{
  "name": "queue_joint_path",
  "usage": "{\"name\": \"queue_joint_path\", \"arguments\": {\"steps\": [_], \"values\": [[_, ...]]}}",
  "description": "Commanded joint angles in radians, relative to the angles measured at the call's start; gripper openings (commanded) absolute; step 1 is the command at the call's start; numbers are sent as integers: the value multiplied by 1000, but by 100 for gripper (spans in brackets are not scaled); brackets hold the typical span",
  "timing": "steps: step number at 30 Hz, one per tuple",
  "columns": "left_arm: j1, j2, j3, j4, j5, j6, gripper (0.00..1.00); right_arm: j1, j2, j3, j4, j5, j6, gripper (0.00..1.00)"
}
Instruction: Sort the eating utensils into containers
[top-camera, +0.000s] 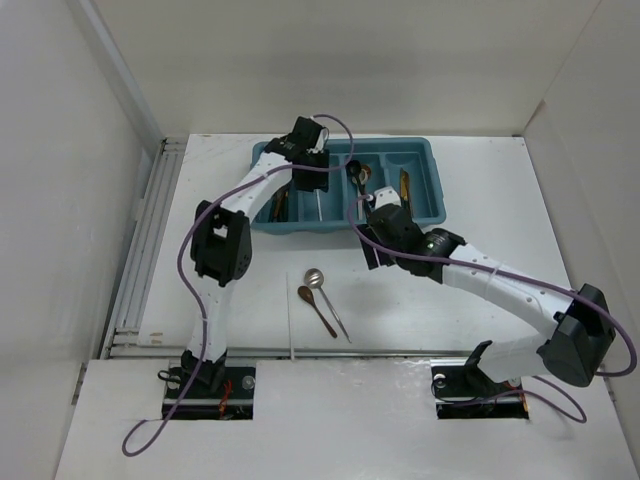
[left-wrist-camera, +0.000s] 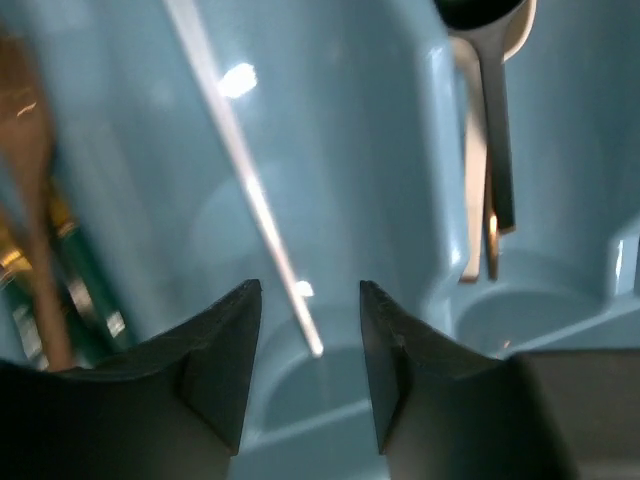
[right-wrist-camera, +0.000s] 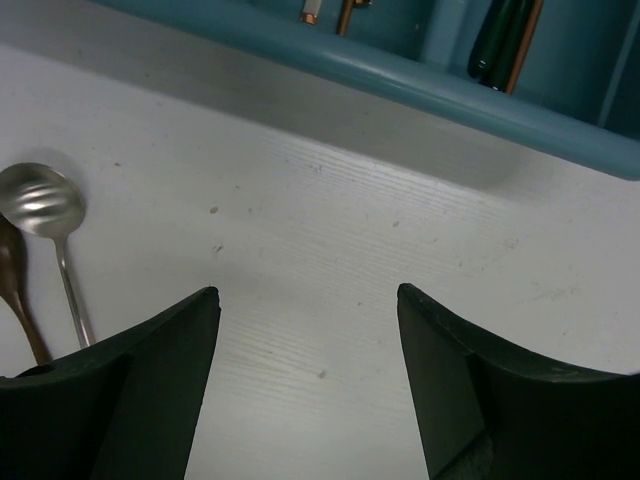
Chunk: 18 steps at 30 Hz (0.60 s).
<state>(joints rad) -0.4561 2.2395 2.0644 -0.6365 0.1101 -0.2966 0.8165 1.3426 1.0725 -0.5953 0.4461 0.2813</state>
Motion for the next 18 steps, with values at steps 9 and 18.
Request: {"name": "queue_joint_path", "arguments": {"steps": [9, 18], "values": [[-38, -561, -743, -141, 146, 47, 34, 78, -63, 0, 100, -23, 133, 77], [-73, -676, -1098, -54, 195, -70, 29, 242, -121, -43, -66, 57, 395, 77]]}}
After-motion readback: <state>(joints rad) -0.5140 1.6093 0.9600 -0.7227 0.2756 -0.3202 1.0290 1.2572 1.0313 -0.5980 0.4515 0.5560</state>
